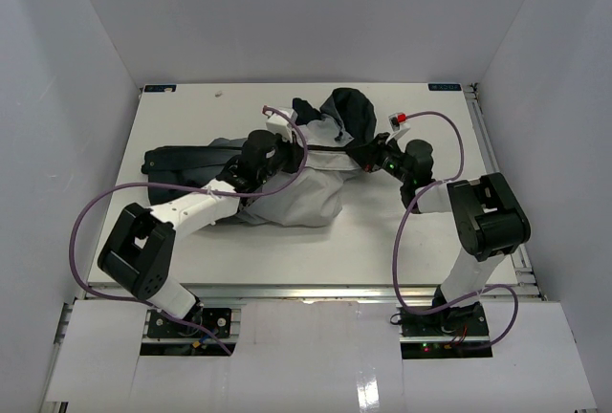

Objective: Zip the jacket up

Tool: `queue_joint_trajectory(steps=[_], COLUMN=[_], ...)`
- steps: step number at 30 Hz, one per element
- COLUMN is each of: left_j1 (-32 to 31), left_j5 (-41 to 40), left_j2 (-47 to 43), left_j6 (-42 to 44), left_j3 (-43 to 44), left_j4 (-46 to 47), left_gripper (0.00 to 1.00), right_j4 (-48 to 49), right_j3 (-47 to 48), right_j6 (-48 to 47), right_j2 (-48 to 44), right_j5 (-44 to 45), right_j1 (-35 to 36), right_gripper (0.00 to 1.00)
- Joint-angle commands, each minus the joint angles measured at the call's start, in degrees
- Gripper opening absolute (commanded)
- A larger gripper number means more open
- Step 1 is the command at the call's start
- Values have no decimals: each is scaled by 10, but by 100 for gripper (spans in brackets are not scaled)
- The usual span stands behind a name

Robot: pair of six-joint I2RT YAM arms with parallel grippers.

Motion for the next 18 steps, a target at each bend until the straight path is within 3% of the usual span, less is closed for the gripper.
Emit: queue_joint_trajectory(steps=[1, 11, 18], left_j1=[5, 11, 21], left_j5=[-30, -95, -101], left_j2=[-40, -49, -14], left_j6=[-1, -7, -8], left_j3=[-6, 1, 26], left_j4=[16, -4, 2], left_gripper=[0, 0, 0], right_j4=[-33, -85, -93], right_j3=[-7, 12, 28], right_j6=[-17, -22, -30], right_j2=[-22, 3, 10], right_j5=[47, 76, 80], right_j1=[-33, -102, -109], right_gripper=[8, 8, 8])
